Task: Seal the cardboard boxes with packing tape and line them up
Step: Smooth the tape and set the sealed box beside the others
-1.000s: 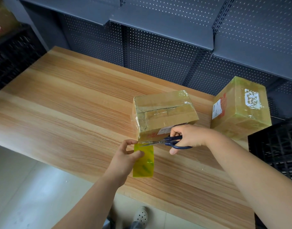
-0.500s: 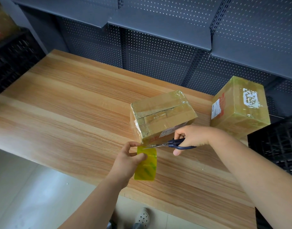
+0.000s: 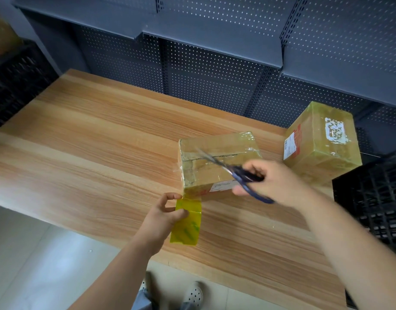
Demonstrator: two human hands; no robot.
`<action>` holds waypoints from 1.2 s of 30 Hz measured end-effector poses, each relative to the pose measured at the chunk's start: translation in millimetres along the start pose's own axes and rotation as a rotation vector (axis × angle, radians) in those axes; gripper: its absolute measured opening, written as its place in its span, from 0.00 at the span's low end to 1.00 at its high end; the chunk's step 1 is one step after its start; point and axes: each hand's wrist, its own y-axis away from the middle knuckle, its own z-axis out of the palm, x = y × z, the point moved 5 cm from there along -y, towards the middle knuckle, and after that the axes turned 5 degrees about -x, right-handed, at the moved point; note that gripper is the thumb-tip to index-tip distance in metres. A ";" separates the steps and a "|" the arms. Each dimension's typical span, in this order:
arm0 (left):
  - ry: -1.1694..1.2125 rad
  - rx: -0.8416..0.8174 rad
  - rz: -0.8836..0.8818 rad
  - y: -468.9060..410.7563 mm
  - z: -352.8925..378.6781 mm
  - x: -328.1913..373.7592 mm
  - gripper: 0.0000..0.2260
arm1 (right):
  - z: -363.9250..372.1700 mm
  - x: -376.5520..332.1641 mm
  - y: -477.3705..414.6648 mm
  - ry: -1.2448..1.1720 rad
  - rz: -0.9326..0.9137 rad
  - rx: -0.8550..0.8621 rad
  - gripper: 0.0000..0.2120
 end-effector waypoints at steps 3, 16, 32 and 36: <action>-0.011 0.017 0.005 0.8 -2.8 1.5 0.15 | 20.3 -20.5 -31.9 0.007 -0.081 0.363 0.26; -0.043 0.019 0.055 -20.9 -22.5 29.7 0.20 | 43.9 -29.4 -104.2 0.333 0.205 0.797 0.25; -0.054 -0.025 0.041 -38.1 -45.1 45.0 0.13 | 38.5 -33.0 -126.1 0.221 0.374 0.862 0.25; -0.070 -0.023 0.024 -38.0 -44.5 41.4 0.13 | 41.7 -33.0 -121.3 0.241 0.400 0.883 0.26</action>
